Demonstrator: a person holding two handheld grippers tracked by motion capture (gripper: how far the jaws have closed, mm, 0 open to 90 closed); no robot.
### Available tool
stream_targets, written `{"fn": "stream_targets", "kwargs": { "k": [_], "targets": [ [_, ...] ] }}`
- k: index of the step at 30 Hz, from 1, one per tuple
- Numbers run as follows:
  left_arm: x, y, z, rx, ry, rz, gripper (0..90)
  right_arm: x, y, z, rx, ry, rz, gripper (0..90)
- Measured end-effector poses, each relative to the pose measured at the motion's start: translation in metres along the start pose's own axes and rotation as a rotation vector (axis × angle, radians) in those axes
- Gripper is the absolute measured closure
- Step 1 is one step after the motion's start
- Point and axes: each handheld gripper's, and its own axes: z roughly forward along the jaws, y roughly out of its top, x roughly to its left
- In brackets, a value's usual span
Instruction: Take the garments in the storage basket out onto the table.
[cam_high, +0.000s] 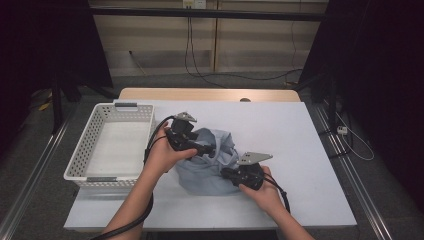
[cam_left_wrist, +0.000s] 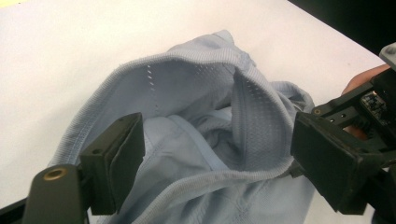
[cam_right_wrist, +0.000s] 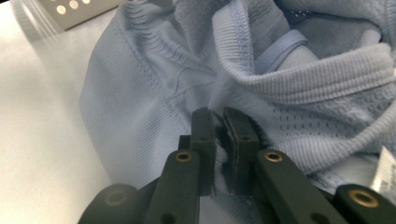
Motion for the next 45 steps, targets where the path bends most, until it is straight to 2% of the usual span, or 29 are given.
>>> {"fn": "stream_targets", "kwargs": {
  "k": [15,22,24,26,28,30,31,34,35,37,40,42,45],
  "targets": [
    [-0.006,0.015,0.001,-0.012,-0.013,0.002,16.5,0.000,0.000,0.001,0.000,-0.001,0.002,84.0],
    [-0.008,0.017,0.008,-0.002,-0.012,-0.001,17.6,0.001,0.000,0.001,-0.002,0.000,0.001,84.0],
    [-0.007,0.016,0.012,0.002,-0.030,-0.009,23.3,0.001,0.000,0.001,-0.003,0.000,0.001,84.0],
    [-0.007,0.015,0.016,-0.001,-0.029,-0.014,24.3,0.001,0.001,0.000,-0.004,0.000,0.000,83.9],
    [-0.007,0.015,0.019,-0.008,-0.040,-0.022,32.0,0.001,0.001,0.000,-0.005,0.000,0.000,83.9],
    [-0.008,0.015,0.022,-0.024,-0.039,-0.023,33.3,0.001,0.001,0.000,-0.005,0.001,0.000,84.0],
    [-0.008,0.015,0.023,-0.020,-0.038,-0.018,37.3,0.001,0.001,0.000,-0.005,0.001,0.000,84.0],
    [-0.006,0.016,0.025,-0.040,-0.044,-0.038,46.9,0.001,0.001,-0.001,-0.007,0.005,-0.001,84.0],
    [-0.006,0.016,0.026,-0.043,-0.058,-0.052,51.1,0.001,0.001,-0.001,-0.007,0.005,-0.002,83.9],
    [-0.006,0.016,0.027,-0.055,-0.072,-0.049,60.3,0.001,0.001,-0.002,-0.010,0.005,-0.004,83.9],
    [-0.006,0.015,0.027,-0.044,-0.077,-0.063,70.2,0.001,0.001,-0.003,-0.010,0.007,-0.006,83.9],
    [-0.005,0.015,0.025,-0.035,-0.068,-0.063,78.0,0.001,0.001,-0.003,-0.010,0.005,-0.004,84.0],
    [-0.004,0.013,0.021,-0.038,-0.063,-0.079,85.0,0.000,0.001,-0.005,-0.013,0.004,-0.007,84.0]
  ]
}}
